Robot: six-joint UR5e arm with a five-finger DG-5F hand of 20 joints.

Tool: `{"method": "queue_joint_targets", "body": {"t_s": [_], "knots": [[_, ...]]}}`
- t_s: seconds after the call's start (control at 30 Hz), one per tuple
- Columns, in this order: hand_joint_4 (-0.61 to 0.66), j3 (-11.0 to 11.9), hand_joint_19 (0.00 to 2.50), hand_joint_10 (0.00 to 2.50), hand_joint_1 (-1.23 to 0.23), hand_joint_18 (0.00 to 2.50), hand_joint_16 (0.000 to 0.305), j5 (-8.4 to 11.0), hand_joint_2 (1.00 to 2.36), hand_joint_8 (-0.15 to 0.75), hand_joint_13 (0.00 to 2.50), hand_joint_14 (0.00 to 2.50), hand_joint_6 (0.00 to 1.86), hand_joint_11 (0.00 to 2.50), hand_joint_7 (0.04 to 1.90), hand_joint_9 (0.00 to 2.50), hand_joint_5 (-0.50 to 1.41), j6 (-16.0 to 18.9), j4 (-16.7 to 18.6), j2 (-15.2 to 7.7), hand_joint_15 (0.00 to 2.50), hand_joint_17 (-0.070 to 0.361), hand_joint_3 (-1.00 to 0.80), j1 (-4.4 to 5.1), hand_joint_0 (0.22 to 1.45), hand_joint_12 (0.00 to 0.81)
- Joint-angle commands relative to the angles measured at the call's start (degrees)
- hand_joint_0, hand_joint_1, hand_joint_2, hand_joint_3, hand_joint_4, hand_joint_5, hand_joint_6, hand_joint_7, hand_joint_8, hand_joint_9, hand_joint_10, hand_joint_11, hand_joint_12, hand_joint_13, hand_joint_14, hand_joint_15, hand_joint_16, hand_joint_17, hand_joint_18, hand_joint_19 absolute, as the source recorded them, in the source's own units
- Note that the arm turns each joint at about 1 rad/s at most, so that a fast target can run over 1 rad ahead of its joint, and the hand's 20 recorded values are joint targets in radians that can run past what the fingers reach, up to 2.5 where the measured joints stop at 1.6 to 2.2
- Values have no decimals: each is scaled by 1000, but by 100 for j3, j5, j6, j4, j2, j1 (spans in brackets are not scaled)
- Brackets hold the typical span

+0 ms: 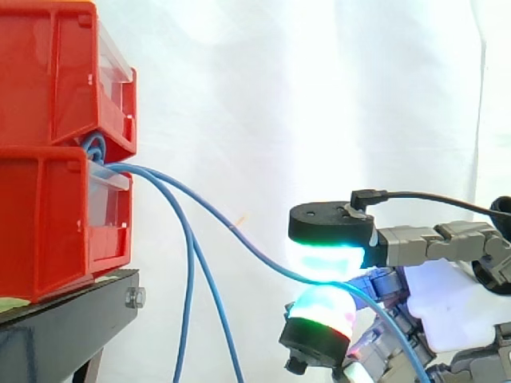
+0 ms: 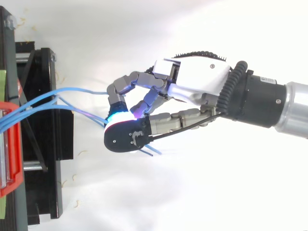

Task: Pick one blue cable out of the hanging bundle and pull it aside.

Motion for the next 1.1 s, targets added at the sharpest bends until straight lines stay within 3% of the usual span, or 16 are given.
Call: {"method": "queue_joint_targets", "body": {"t_s": [0.0,1.07], "knots": [[205,0,496,14,-636,610,66,0,1005,380,822,18,899,786,1550,1022,-140,0,-1,-7,537,149,156,8,609,468],[199,0,503,14,-632,617,67,0,1004,386,812,17,902,777,1543,994,-141,0,-1,2,539,150,155,-1,607,476]]}}
